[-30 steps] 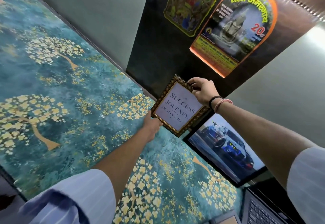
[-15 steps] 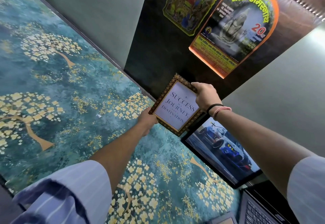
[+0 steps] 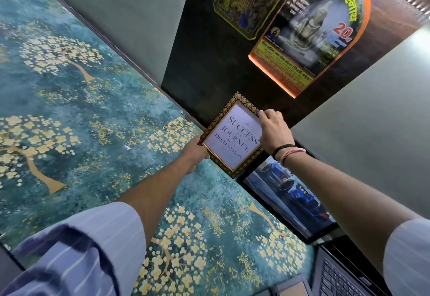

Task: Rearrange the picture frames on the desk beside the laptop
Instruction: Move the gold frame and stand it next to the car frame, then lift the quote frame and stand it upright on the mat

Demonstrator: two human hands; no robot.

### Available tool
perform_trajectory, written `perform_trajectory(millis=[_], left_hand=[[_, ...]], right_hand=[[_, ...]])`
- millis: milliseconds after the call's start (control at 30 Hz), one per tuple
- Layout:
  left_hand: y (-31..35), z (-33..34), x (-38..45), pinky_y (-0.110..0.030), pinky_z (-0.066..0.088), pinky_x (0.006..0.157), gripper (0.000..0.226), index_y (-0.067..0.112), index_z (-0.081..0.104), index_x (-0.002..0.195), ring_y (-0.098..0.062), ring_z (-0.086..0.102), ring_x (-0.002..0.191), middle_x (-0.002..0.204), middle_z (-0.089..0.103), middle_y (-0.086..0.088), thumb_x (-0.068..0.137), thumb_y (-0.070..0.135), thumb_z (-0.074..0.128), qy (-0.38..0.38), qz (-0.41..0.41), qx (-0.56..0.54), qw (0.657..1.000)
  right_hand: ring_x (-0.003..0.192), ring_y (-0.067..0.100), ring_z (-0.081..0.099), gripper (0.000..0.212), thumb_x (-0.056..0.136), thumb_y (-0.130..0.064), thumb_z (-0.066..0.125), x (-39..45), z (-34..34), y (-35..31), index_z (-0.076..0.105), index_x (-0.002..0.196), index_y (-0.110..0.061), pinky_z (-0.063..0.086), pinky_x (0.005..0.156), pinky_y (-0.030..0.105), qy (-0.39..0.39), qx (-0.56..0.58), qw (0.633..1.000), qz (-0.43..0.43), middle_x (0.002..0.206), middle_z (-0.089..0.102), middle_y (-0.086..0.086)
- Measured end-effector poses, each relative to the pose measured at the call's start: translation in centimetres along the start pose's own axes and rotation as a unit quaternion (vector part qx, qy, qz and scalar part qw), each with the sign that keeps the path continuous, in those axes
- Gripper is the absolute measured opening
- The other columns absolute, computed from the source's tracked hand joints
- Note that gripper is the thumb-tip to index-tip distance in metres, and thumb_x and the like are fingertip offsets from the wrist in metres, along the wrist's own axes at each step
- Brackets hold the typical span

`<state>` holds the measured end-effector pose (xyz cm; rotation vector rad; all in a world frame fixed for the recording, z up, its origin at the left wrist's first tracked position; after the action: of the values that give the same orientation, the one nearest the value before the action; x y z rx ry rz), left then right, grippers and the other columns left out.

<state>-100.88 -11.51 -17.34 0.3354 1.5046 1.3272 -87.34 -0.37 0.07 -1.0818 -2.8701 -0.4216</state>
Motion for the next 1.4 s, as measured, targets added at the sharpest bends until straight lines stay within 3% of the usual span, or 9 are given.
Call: perform_trajectory(millis=[300, 567, 700, 833, 1000, 1167, 1267, 1333, 1400], left_hand=[[0.3, 1.0, -3.8, -0.042, 0.04, 0.1, 0.077, 0.01, 0.03, 0.16, -0.035, 0.049, 0.134, 0.151, 0.048, -0.018, 0.092, -0.009, 0.06, 0.023, -0.023, -0.026, 0.999], [0.0, 6.7, -11.5, -0.04, 0.048, 0.095, 0.016, 0.016, 0.066, 0.091, -0.025, 0.055, 0.104, 0.113, 0.059, -0.012, 0.093, 0.001, 0.062, -0.024, 0.003, 0.005, 1.0], [-2.7, 12.1, -16.0, -0.043, 0.053, 0.099, 0.046, 0.007, 0.062, 0.134, -0.032, 0.064, 0.116, 0.127, 0.064, -0.018, 0.089, 0.008, 0.068, -0.054, -0.016, 0.058, 0.997], [-5.8, 18.4, -22.6, -0.042, 0.053, 0.092, 0.043, 0.005, 0.065, 0.127, -0.027, 0.064, 0.102, 0.118, 0.068, -0.018, 0.084, 0.004, 0.07, -0.076, -0.018, 0.095, 0.992], [-10.9, 28.5, -32.3, -0.03, 0.045, 0.074, 0.033, 0.014, 0.064, 0.095, -0.024, 0.055, 0.089, 0.095, 0.059, -0.014, 0.063, 0.011, 0.072, -0.121, -0.025, 0.128, 0.984], [-16.6, 38.6, -40.6, -0.043, 0.049, 0.09, 0.024, 0.011, 0.062, 0.087, -0.031, 0.06, 0.09, 0.095, 0.061, -0.018, 0.063, 0.016, 0.063, -0.174, -0.058, 0.162, 0.97], [-20.3, 43.3, -44.1, -0.031, 0.048, 0.068, 0.016, 0.006, 0.06, 0.084, -0.023, 0.057, 0.068, 0.075, 0.059, -0.013, 0.072, 0.008, 0.069, -0.198, -0.102, 0.197, 0.955], [-22.9, 46.0, -45.8, -0.023, 0.038, 0.052, 0.018, 0.009, 0.057, 0.077, -0.017, 0.051, 0.054, 0.067, 0.054, -0.014, 0.089, -0.002, 0.062, -0.223, -0.126, 0.237, 0.937], [-25.7, 48.0, -46.6, -0.025, 0.034, 0.055, 0.021, 0.01, 0.058, 0.076, -0.016, 0.047, 0.058, 0.078, 0.052, -0.016, 0.09, -0.006, 0.06, -0.239, -0.125, 0.288, 0.919]], right_hand=[[0.115, 0.034, 0.051, 0.038, 0.086, 0.001, 0.051, -2.2, -0.4, -0.3, 0.055, 0.123, 0.001, 0.046, 0.101, 0.041, 0.03, 0.038, 0.999, 0.002, 0.125, 0.057, 0.017], [0.114, 0.034, 0.054, 0.031, 0.097, -0.02, 0.049, -11.5, -1.5, 0.5, 0.061, 0.119, -0.002, 0.042, 0.097, 0.039, -0.044, 0.205, 0.975, 0.07, 0.121, 0.062, 0.017], [0.104, 0.034, 0.059, 0.023, 0.094, -0.023, 0.051, -20.1, -1.5, 3.8, 0.065, 0.097, -0.005, 0.041, 0.084, 0.036, -0.064, 0.26, 0.957, 0.108, 0.105, 0.067, 0.016], [0.079, 0.031, 0.057, 0.02, 0.092, -0.02, 0.055, -30.2, -1.8, 8.0, 0.058, 0.077, -0.007, 0.039, 0.07, 0.035, -0.053, 0.312, 0.936, 0.154, 0.08, 0.064, 0.011], [0.097, 0.039, 0.064, 0.024, 0.094, -0.018, 0.055, -45.0, -1.2, 15.0, 0.069, 0.094, 0.001, 0.045, 0.081, 0.039, -0.071, 0.365, 0.897, 0.239, 0.1, 0.071, 0.022], [0.107, 0.039, 0.061, 0.029, 0.099, -0.019, 0.05, -59.9, -0.3, 20.7, 0.067, 0.109, 0.003, 0.047, 0.097, 0.044, -0.118, 0.402, 0.845, 0.334, 0.114, 0.067, 0.024], [0.112, 0.04, 0.059, 0.018, 0.096, -0.017, 0.053, -67.9, 1.2, 23.5, 0.064, 0.102, -0.005, 0.043, 0.099, 0.043, -0.144, 0.385, 0.831, 0.374, 0.115, 0.066, 0.024], [0.127, 0.037, 0.054, 0.033, 0.096, -0.018, 0.054, -72.7, 2.4, 25.1, 0.062, 0.124, -0.003, 0.041, 0.106, 0.039, -0.169, 0.384, 0.805, 0.42, 0.133, 0.061, 0.02], [0.129, 0.036, 0.054, 0.038, 0.094, -0.019, 0.053, -76.8, 3.7, 26.3, 0.061, 0.13, -0.008, 0.043, 0.106, 0.044, -0.163, 0.386, 0.779, 0.467, 0.135, 0.06, 0.018]])
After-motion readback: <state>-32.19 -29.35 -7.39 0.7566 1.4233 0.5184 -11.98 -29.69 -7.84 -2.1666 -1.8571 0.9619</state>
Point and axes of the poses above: each hand's wrist, its own x-axis towards the middle knuckle, its own z-axis out of the palm, y = z × x, the point moved 1 cm from there along x, towards the middle knuckle
